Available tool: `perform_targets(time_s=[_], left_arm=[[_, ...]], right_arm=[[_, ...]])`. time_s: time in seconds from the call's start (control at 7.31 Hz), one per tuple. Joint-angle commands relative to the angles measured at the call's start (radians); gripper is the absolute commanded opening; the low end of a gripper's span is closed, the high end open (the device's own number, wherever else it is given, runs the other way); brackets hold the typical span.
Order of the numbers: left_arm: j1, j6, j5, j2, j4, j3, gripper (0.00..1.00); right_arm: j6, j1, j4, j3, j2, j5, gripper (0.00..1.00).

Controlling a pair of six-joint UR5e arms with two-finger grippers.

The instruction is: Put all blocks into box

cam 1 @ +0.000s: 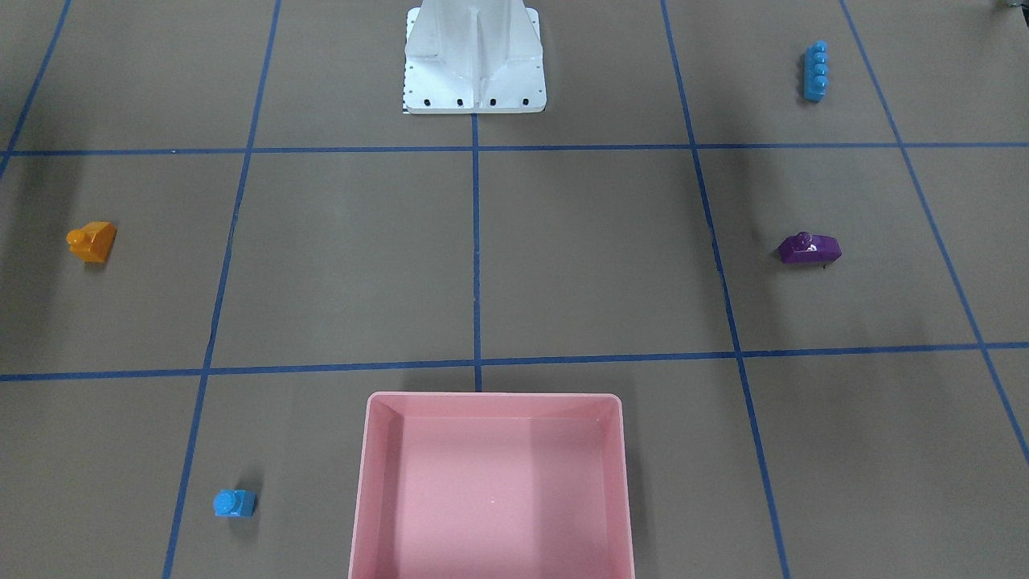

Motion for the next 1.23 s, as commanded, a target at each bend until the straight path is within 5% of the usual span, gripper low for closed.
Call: perform_targets(time_s=[0.0,0.41,0.68,1.1], left_arm=[[0.000,0.000,-0.012,-0.007,0.000,-0.001,1.00],[0.002,0.000,-0.012,-0.078,-0.125,0.022,1.00],[0.072,-0.003,-0.014,-0.281,-0.195,0.260,1.00],[0.153,-0.009,-0.009,-0.351,-0.260,0.326,1.00]], right_arm=[[0.003,-0.013,-0.001,0.030,0.006,0.005,1.00],[0.171,-0.093,0.002,0.047,0.066,0.001,1.00],[0.290,-0.194,0.149,0.041,0.071,0.004,1.00],[0.302,-0.295,0.270,0.047,-0.003,0.019,1.00]])
